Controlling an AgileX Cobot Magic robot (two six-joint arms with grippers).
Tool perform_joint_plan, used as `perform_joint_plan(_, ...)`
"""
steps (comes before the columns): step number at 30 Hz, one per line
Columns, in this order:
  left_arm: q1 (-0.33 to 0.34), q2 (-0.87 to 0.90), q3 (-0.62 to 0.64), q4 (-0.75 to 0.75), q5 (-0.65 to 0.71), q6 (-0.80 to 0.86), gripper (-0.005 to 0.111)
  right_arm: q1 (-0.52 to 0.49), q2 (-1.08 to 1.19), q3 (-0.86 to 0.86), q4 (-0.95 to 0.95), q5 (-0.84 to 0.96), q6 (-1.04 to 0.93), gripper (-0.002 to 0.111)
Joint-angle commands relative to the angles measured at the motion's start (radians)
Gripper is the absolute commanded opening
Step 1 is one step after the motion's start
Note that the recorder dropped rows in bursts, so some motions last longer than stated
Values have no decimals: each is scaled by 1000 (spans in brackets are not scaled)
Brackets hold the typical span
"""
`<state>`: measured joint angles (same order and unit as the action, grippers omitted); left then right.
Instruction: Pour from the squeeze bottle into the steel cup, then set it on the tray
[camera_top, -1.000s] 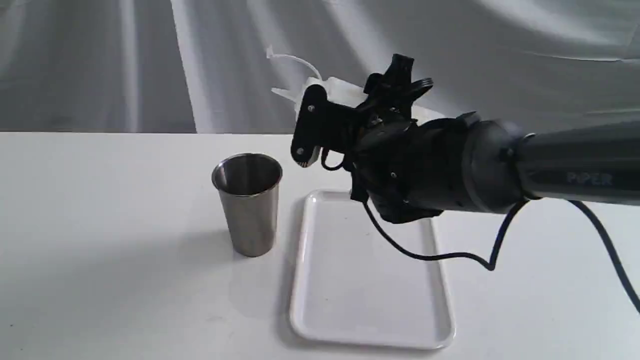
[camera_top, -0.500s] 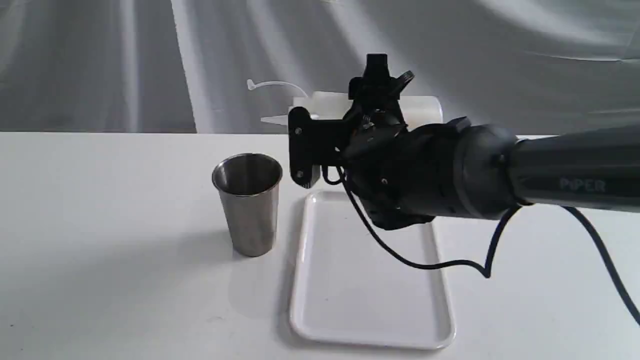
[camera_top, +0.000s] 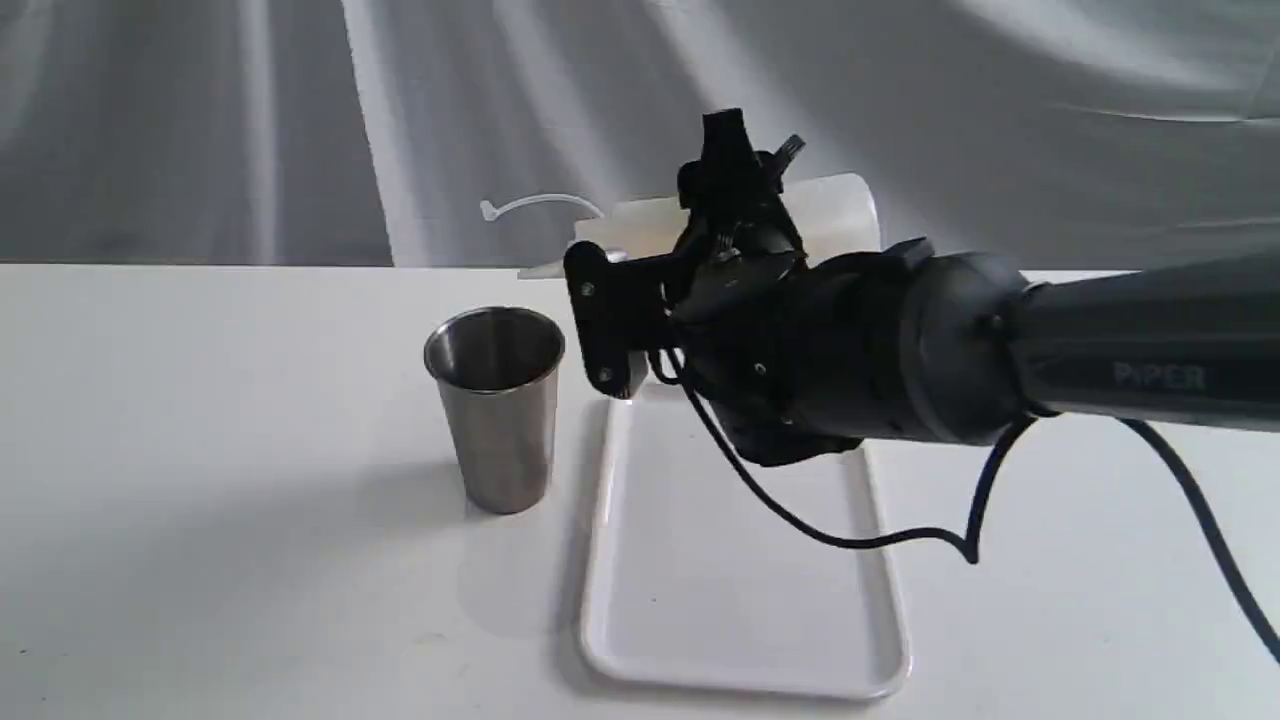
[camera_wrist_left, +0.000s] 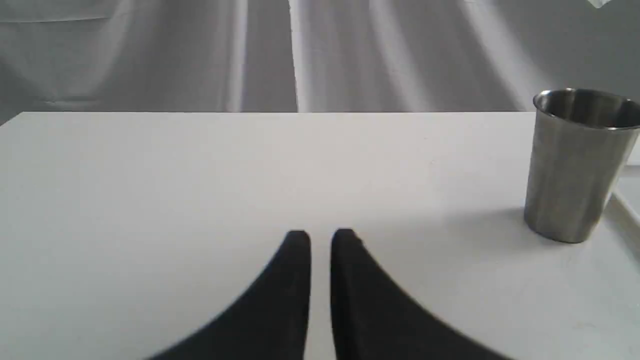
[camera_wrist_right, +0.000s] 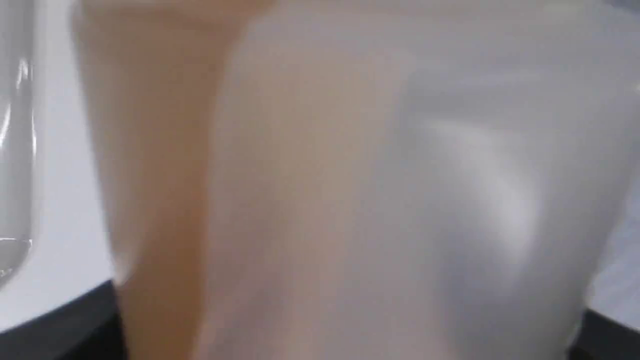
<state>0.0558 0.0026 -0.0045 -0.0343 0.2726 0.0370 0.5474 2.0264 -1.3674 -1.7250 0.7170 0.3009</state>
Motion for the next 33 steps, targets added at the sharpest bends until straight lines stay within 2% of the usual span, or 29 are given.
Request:
perform_joint_plan(1, -2, -3, 4, 0, -7, -5, 8, 0, -10, -8, -19, 30, -22, 0)
perform_joint_plan(10, -2, -3, 4, 0, -7, 0, 8, 0, -10, -11, -19, 32, -112, 0)
perform_joint_plan(17, -2, -3, 4, 0, -7, 0, 8, 21, 22, -89, -19, 68, -129, 0)
perform_joint_plan(20, -2, -3, 4, 0, -7, -4, 8, 21, 29, -89, -19, 54, -201, 0)
perform_joint_plan(33, -2, -3, 4, 0, -7, -1, 8, 21, 39, -89, -19, 60, -276, 0)
